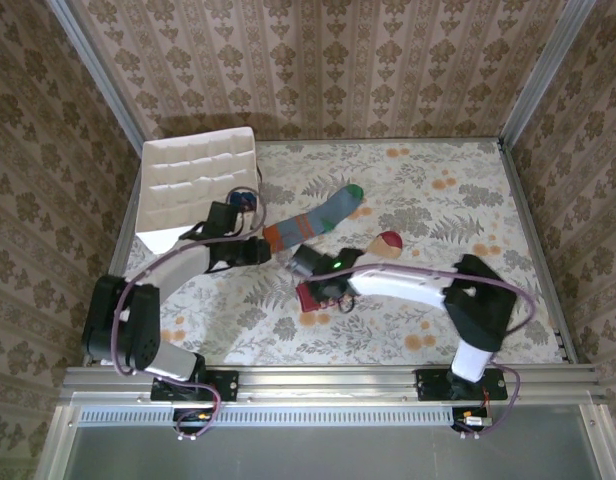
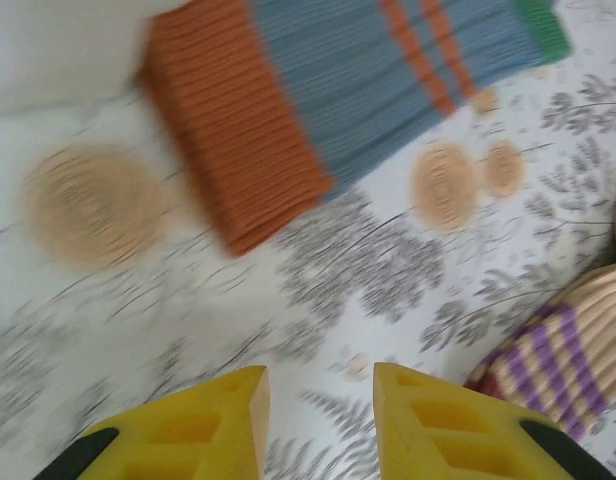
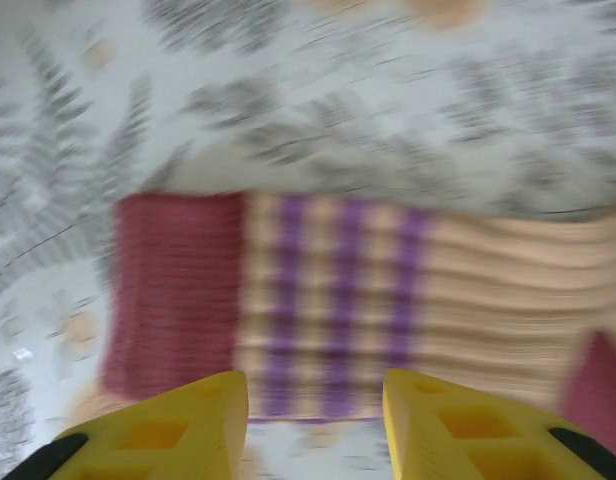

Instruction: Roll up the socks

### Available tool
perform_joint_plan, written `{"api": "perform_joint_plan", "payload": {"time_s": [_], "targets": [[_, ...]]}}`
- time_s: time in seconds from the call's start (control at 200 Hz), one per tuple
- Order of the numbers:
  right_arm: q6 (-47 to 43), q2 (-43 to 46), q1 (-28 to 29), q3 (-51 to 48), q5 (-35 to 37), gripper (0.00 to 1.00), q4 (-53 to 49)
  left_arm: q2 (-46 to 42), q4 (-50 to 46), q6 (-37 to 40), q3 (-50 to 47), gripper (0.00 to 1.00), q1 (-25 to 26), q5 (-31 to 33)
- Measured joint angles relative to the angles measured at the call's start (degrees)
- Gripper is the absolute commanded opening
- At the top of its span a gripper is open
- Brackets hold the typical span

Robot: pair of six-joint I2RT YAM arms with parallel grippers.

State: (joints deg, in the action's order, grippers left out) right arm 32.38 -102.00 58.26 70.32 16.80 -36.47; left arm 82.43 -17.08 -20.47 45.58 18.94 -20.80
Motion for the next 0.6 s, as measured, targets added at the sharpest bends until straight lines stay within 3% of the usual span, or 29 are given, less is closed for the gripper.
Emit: {"api": "perform_joint_plan", "payload": {"time_s": [0.145,0.415,0.51,0.6], "targets": [[1.0,-8.0,5.9,6.1,0.9,0.48,-1.3,-4.4,-2.9,1.9,-2.8,0.25,-3.1,-0.4],[0.9,-14.1,6.4,11.6,1.6,0.52,-3.8,-6.6,-4.4,4.3,-4.8,0.25,-5.2,-1.6],[0.8,-15.5,6.4,12.1,1.9,0.46,-4.5,-7.0,-4.5,4.8,-5.7,0.25,-5.7,-2.0],[0.2,-15.6,6.5,12.0,2.2,0.29,-4.5,-7.6,-4.7,5.6,-6.0,0.25,-6.1,-2.4]]}}
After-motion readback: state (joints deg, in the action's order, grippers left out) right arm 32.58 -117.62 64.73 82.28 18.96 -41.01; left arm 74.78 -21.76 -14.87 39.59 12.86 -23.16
